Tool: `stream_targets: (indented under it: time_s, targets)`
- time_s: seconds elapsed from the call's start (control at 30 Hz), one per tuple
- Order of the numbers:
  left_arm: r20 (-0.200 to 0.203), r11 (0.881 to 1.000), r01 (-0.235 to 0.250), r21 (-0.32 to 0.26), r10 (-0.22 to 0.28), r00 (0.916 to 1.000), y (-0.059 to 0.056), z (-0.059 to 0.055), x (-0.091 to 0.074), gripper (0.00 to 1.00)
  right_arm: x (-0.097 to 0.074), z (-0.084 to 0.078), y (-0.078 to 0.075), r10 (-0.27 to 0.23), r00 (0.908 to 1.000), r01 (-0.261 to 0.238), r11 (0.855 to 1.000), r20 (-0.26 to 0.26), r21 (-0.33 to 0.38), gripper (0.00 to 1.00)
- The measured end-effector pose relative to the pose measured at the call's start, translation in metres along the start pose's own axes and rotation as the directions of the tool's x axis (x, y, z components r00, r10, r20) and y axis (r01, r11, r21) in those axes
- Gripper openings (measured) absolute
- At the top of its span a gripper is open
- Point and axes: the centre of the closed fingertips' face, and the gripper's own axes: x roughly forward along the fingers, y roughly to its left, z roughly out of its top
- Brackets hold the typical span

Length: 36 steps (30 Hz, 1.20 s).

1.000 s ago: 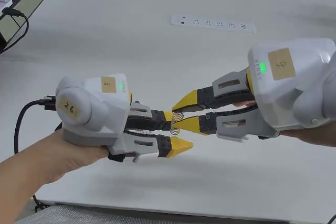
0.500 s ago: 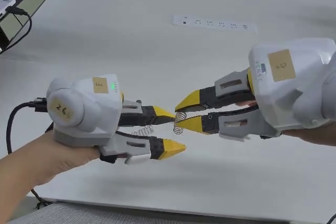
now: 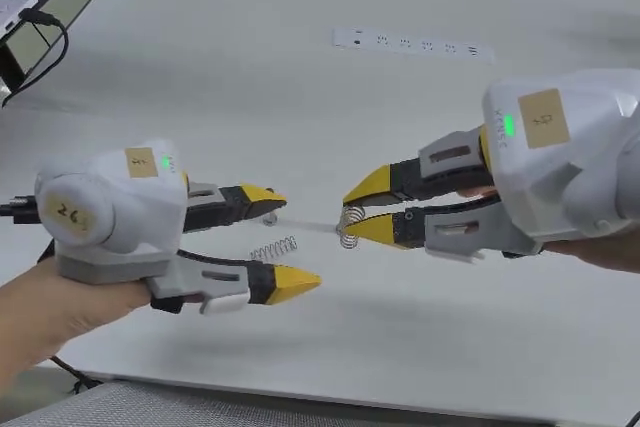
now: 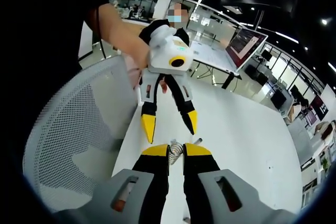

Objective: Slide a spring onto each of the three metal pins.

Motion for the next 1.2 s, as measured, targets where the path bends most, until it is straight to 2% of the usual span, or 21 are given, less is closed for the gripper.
stream_targets:
  time_s: [0.2, 0.4, 0.53, 0.67, 0.77, 0.83, 0.97, 1.1, 1.2]
  targets:
    - [0.000, 0.998, -0.065, -0.025, 0.065, 0.9979, 0.022, -0.006, -0.015, 0.53, -0.001, -0.005, -0.003, -0.013, 0.9999, 0.013, 1.000, -0.008, 0.006, 0.06]
    - [-0.011, 0.994, -0.099, -0.039, 0.099, 0.9951, 0.034, -0.011, -0.024, 0.59, -0.003, -0.014, -0.008, -0.032, 0.9993, 0.032, 0.999, -0.019, 0.022, 0.06]
    - [-0.018, 0.991, -0.124, -0.043, 0.124, 0.9921, 0.042, -0.015, -0.028, 0.66, -0.004, -0.019, -0.012, -0.047, 0.9986, 0.048, 0.998, -0.026, 0.035, 0.06]
    - [-0.030, 0.990, -0.133, -0.047, 0.131, 0.9909, 0.047, -0.020, -0.032, 0.69, -0.006, -0.024, -0.015, -0.069, 0.9971, 0.070, 0.997, -0.031, 0.040, 0.06]
    - [-0.027, 0.987, -0.142, -0.073, 0.141, 0.9897, 0.050, -0.024, -0.034, 0.73, -0.005, -0.028, -0.015, -0.071, 0.9968, 0.073, 0.996, -0.036, 0.052, 0.06]
    - [-0.038, 0.986, -0.135, -0.096, 0.132, 0.9905, 0.048, -0.029, -0.033, 0.76, -0.005, -0.030, -0.015, -0.074, 0.9965, 0.076, 0.996, -0.039, 0.051, 0.06]
    - [-0.052, 0.985, -0.147, -0.095, 0.143, 0.9884, 0.048, -0.036, -0.034, 0.84, -0.004, -0.034, -0.018, -0.083, 0.9953, 0.086, 0.995, -0.050, 0.060, 0.06]
    - [-0.058, 0.981, -0.165, -0.106, 0.159, 0.9855, 0.051, -0.040, -0.036, 0.90, -0.003, -0.036, -0.024, -0.103, 0.9932, 0.106, 0.992, -0.055, 0.063, 0.06]
    - [-0.052, 0.977, -0.185, -0.102, 0.180, 0.9823, 0.055, -0.039, -0.039, 0.96, -0.003, -0.038, -0.030, -0.124, 0.9908, 0.127, 0.990, -0.055, 0.062, 0.06]
